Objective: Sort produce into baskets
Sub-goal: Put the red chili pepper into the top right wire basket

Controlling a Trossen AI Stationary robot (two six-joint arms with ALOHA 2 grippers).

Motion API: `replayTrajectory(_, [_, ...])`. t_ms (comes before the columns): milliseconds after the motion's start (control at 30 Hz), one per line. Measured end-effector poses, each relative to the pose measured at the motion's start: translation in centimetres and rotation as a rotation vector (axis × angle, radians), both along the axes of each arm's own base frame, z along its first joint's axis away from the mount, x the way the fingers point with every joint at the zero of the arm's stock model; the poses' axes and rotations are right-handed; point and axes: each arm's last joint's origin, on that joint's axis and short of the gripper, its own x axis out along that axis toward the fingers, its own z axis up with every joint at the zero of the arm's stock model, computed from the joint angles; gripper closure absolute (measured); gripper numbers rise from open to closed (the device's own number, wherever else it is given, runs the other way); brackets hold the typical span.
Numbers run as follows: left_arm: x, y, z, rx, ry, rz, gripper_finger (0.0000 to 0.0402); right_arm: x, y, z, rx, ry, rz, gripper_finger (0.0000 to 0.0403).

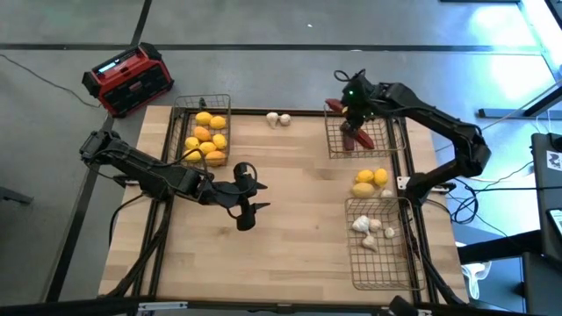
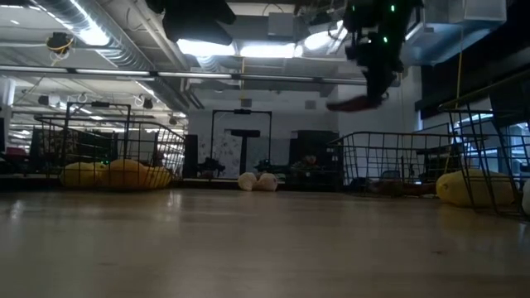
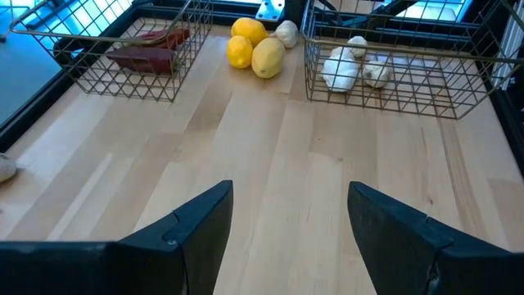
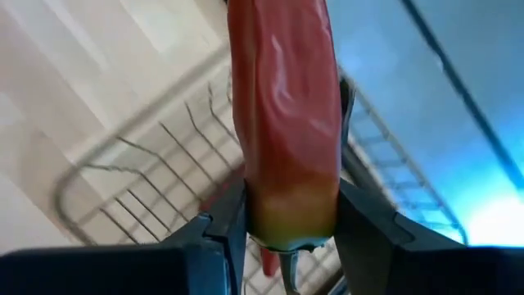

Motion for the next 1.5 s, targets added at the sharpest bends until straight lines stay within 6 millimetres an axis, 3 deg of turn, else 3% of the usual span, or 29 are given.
replayTrajectory(200, [0.0, 0.0, 0.0, 0.003, 0.000, 0.000, 0.0164, -1.5, -1.4, -4.3, 0.067, 0.048, -0.126, 0.0263])
replayTrajectory(367, [0.0, 0.2, 0.0, 0.016, 0.000, 0.011, 0.0164, -2.0, -2.1, -6.7, 0.139, -0.026, -0.223, 0.0263])
replayTrajectory(833, [0.1, 0.2, 0.0, 0.027, 0.001, 0.012, 0.0164, -1.5, -2.5, -9.9, 0.183, -0.183, -0.277, 0.0263])
replayTrajectory(1233, [1.2, -0.1, -1.9, 0.044, 0.059, 0.011, 0.0164, -2.0, -2.0, -13.2, 0.190, -0.214, -0.306, 0.0263])
replayTrajectory(1500, [1.4, -0.2, -2.0, 0.048, 0.055, 0.008, 0.0164, -2.2, -1.6, -14.9, 0.226, -0.268, -0.309, 0.0263])
